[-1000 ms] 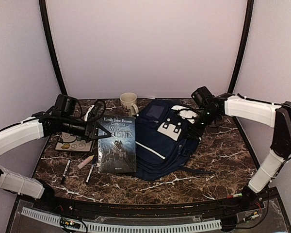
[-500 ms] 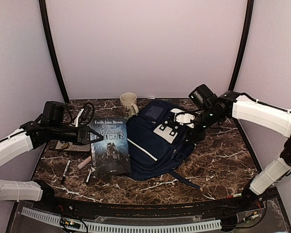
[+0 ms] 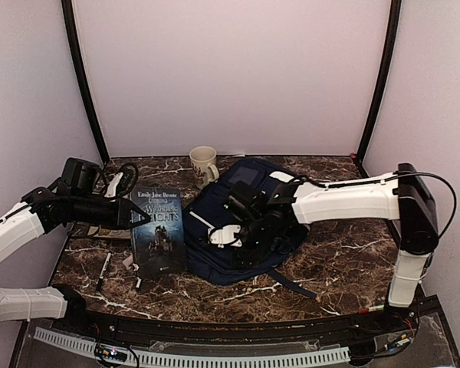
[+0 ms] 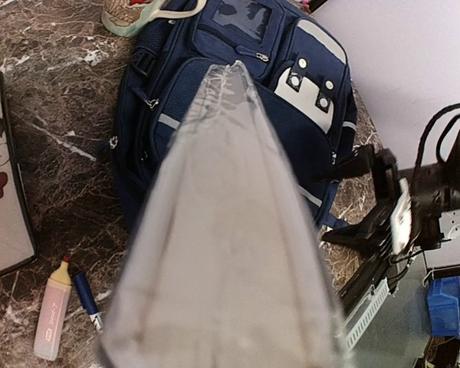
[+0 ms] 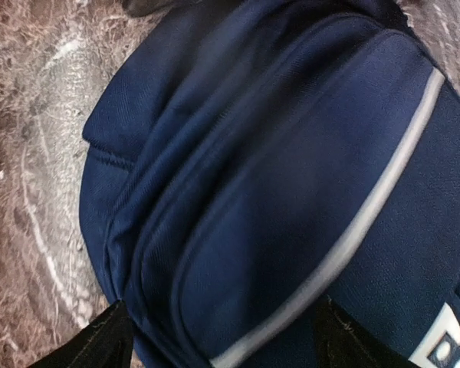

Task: Pack the student bag
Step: Pick up the largest pocket of the bag from the student bag, then place the book in the largest pocket of the bag, then pass from the right arm to the left, then adjust the book in the largest pocket of the bag.

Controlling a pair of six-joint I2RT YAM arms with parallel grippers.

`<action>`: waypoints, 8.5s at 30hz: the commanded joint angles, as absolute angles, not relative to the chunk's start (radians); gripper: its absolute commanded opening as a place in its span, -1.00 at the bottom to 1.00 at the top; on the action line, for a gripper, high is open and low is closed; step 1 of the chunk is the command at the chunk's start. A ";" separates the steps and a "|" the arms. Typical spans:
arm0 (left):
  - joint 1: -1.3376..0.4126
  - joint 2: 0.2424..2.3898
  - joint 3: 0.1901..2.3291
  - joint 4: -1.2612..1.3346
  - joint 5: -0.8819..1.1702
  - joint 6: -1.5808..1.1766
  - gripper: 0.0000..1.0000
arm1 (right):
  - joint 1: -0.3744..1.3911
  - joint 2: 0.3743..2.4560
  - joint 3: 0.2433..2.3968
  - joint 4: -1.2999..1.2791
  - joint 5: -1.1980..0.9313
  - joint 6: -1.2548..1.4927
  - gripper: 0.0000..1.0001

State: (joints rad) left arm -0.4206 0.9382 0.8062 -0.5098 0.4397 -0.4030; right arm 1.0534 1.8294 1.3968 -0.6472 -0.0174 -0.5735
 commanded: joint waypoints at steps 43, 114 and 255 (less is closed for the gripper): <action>-0.559 1.263 0.732 0.281 0.988 -0.645 -1.00 | 0.511 1.576 1.569 -0.680 -0.483 -0.386 -1.00; -0.844 1.850 1.468 0.018 0.461 0.672 0.59 | 0.354 1.164 0.957 -0.621 -0.425 -0.636 -1.00; -0.816 2.088 2.075 -0.335 -0.021 -0.318 -1.00 | 0.936 0.927 0.671 -0.641 -0.017 -0.943 1.00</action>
State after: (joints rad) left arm -0.8364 2.1487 2.0777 -0.4557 -0.0246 -0.2749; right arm 0.9413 0.9211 0.7956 -0.7658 -0.0391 -0.9058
